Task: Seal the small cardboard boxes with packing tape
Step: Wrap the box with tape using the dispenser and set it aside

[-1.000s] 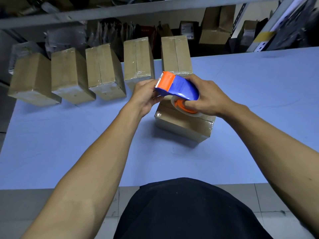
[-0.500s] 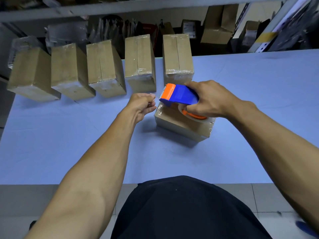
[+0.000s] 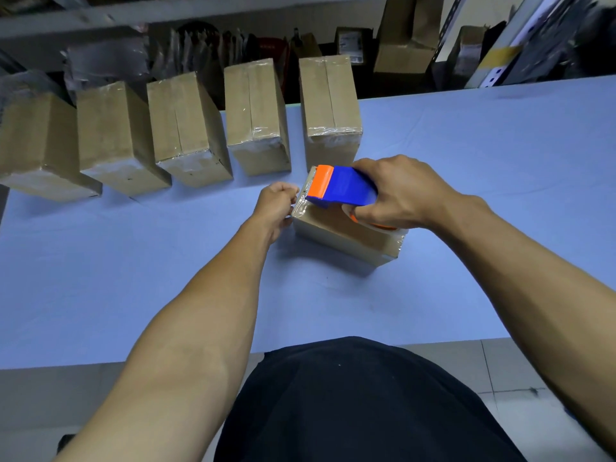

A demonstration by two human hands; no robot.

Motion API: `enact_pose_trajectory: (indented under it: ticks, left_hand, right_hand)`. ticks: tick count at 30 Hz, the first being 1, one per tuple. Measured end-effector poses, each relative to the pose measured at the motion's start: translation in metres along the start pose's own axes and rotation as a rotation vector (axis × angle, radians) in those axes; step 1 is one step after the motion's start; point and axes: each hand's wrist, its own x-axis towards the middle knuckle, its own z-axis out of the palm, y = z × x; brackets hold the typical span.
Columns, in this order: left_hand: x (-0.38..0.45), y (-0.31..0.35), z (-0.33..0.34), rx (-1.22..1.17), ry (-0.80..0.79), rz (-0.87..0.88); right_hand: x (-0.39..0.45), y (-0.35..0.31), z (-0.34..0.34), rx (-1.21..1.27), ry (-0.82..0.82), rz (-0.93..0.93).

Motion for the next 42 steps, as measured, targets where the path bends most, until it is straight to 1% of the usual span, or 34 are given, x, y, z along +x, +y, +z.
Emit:
enact_pose_trajectory:
  ticks: [3, 8, 11, 15, 16, 17, 19, 20, 22, 24, 25, 27, 33, 36, 42]
  left_hand:
    - [0.002, -0.004, 0.004, -0.009, 0.033, 0.020]
    - [0.008, -0.004, 0.005, -0.053, 0.009, -0.023]
    - [0.007, -0.003, 0.006, -0.067, 0.018, -0.099]
    - [0.009, -0.003, 0.004, -0.026, 0.030, -0.236]
    - [0.010, -0.004, 0.004, -0.005, 0.062, -0.220]
    - [0.012, -0.005, 0.006, 0.011, 0.108, -0.169]
    - [0.016, -0.007, 0.008, -0.009, 0.217, -0.022]
    - [0.015, -0.006, 0.009, -0.050, 0.241, 0.045]
    - [0.011, -0.006, 0.010, -0.069, 0.202, 0.173]
    - [0.003, -0.011, 0.015, -0.003, 0.096, 0.255]
    - [0.000, -0.017, 0.017, 0.020, 0.053, 0.266]
    - [-0.003, -0.030, 0.020, 0.037, 0.053, 0.260]
    - [-0.005, -0.037, 0.032, -0.002, 0.166, 0.250]
    - [-0.006, -0.035, 0.037, 0.010, 0.222, 0.194]
    - [-0.010, -0.033, 0.041, -0.006, 0.310, 0.176]
  right_hand:
    - [0.002, -0.003, 0.002, -0.007, -0.012, 0.007]
    - [0.004, -0.004, 0.002, -0.006, -0.023, 0.036]
    - [0.005, -0.006, 0.002, -0.014, -0.023, 0.050]
    - [0.004, -0.006, 0.001, -0.026, -0.023, 0.085]
    - [0.003, -0.006, 0.001, -0.027, -0.019, 0.090]
    - [0.002, -0.006, 0.002, -0.027, -0.014, 0.096]
    - [0.002, -0.006, 0.002, -0.029, -0.006, 0.102]
    - [0.003, -0.006, 0.002, -0.027, -0.003, 0.101]
    - [0.005, -0.006, 0.001, -0.030, -0.002, 0.105]
    - [0.010, -0.007, -0.002, -0.044, -0.009, 0.109]
    - [0.011, -0.008, -0.002, -0.045, -0.019, 0.115]
    - [0.014, -0.010, -0.002, -0.053, -0.042, 0.113]
    - [0.006, -0.008, -0.006, -0.038, -0.060, -0.001]
    - [-0.004, -0.006, -0.005, 0.003, -0.047, -0.033]
    - [-0.033, 0.026, -0.003, 0.018, -0.023, -0.002]
